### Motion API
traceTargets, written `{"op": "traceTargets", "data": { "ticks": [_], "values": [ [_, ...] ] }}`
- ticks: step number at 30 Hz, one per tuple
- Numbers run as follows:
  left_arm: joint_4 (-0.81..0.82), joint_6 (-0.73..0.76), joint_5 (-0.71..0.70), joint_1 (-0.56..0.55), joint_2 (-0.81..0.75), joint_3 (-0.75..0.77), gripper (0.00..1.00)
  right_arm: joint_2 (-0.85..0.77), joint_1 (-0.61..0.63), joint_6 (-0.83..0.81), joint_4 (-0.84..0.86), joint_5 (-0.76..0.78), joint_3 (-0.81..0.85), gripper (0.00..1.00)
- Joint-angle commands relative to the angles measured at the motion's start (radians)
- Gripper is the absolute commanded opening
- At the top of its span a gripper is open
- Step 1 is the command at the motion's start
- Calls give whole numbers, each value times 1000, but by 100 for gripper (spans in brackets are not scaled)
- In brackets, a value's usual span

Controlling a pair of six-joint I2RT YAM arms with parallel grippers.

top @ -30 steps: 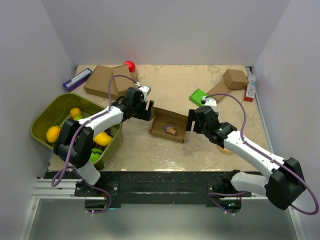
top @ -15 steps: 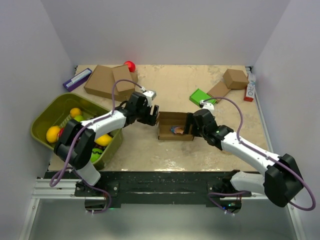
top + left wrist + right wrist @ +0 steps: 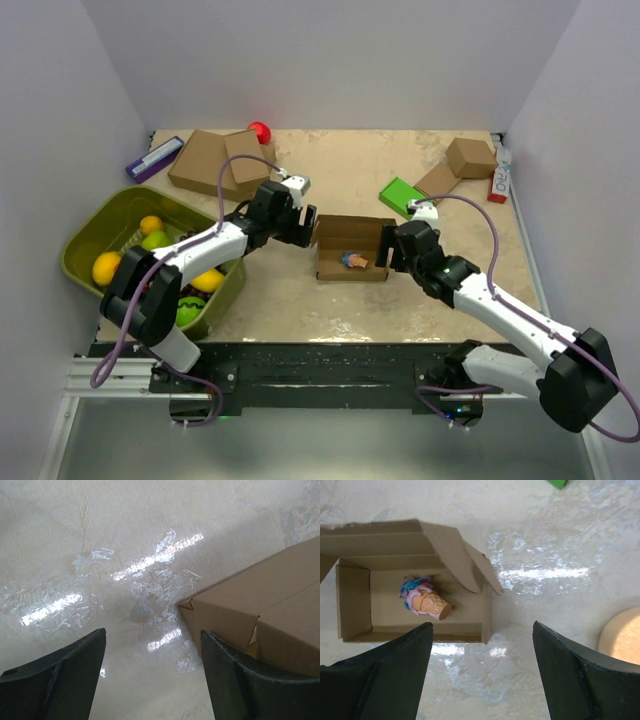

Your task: Fold the paper box

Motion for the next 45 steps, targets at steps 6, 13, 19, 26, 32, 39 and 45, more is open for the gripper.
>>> {"op": "traceTargets", "data": {
  "ticks": [6,13,19,26,32,39,45],
  "values": [
    [14,18,9,38,-52,-19,81,-225,-35,-65,-78,145,64,77],
    [3,22,-5,40,-57,-25,81,-212,-234,-105,-4,146,58,74],
    [3,22,7,40,-65,-29,81,-89,-287,-98,193,20,-14,73],
    [0,10,45,40,-63,-22,81,23,-287,-113,296,-160,-52,70],
    [23,-7,95,20,-42,-1,80,26,-287,-69,315,-255,-78,68],
    [26,-18,98,-9,-14,37,79,25,-284,-53,304,-298,-89,67],
    [49,-36,108,-34,11,51,79,28,-276,-39,304,-312,-120,66]
  ]
}}
